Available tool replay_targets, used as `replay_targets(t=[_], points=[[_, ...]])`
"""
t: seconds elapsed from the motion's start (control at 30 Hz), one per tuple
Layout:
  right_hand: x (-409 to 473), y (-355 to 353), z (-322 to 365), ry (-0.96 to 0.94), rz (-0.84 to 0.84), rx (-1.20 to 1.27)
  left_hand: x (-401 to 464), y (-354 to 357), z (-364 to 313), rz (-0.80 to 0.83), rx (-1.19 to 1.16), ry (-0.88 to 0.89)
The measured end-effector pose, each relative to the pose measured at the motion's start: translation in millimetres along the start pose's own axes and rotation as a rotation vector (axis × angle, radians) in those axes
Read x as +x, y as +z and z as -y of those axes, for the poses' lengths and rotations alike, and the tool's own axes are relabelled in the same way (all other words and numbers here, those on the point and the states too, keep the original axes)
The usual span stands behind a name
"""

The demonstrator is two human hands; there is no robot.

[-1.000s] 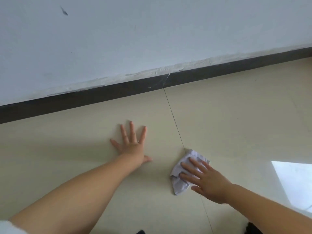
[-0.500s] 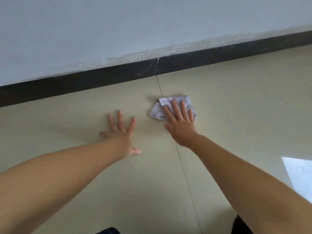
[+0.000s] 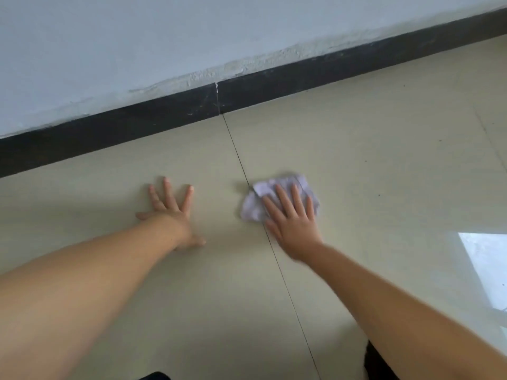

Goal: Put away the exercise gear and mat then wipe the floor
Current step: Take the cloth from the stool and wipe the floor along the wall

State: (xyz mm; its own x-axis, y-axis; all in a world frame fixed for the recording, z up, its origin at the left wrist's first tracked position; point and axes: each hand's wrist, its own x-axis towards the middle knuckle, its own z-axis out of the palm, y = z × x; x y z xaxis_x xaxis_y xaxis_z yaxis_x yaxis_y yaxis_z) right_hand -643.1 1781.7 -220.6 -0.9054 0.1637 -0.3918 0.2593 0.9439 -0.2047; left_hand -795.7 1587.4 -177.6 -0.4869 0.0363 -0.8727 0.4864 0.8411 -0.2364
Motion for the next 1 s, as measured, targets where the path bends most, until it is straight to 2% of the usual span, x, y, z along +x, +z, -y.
replay_targets(t=[0.1,0.2,0.3,0.4,0.53,0.63,0.73,0.8,0.9,1.0], points=[[116.6,-56.5,-2.8,0.023,0.054,-0.011,-2.2,3.1,5.3,-0.024,-0.038,0.058],[152.8,-88.9,-20.4,0.060,0.192,-0.030,0.4,2.3,4.5,-0.007,-0.031,0.037],[101.1,-59.6,-34.6,0.007,0.153,-0.047,-0.5,0.5,5.5,-0.016,-0.039,0.053],[-3.1,-4.9,-39.9,-0.089,0.075,-0.091,-1.4,0.9,5.7,-0.006,-0.058,0.062],[-140.3,37.8,-61.0,-0.154,0.100,-0.193,3.6,4.9,3.9,-0.031,-0.041,0.026],[-161.4,38.1,-72.7,-0.087,0.163,-0.145,6.3,7.2,4.9,-0.045,-0.044,0.024],[-94.1,17.3,-65.5,-0.017,0.118,-0.040,5.2,6.5,5.2,-0.047,-0.040,0.027],[-13.9,-10.7,-61.1,0.051,0.055,0.047,4.7,8.0,6.4,-0.047,-0.050,0.050],[108.5,-64.6,-60.9,0.160,0.018,0.047,4.4,8.5,5.2,-0.056,-0.028,0.040],[166.1,-90.0,-57.3,0.282,0.083,0.080,6.2,6.6,1.2,-0.037,-0.006,0.011]])
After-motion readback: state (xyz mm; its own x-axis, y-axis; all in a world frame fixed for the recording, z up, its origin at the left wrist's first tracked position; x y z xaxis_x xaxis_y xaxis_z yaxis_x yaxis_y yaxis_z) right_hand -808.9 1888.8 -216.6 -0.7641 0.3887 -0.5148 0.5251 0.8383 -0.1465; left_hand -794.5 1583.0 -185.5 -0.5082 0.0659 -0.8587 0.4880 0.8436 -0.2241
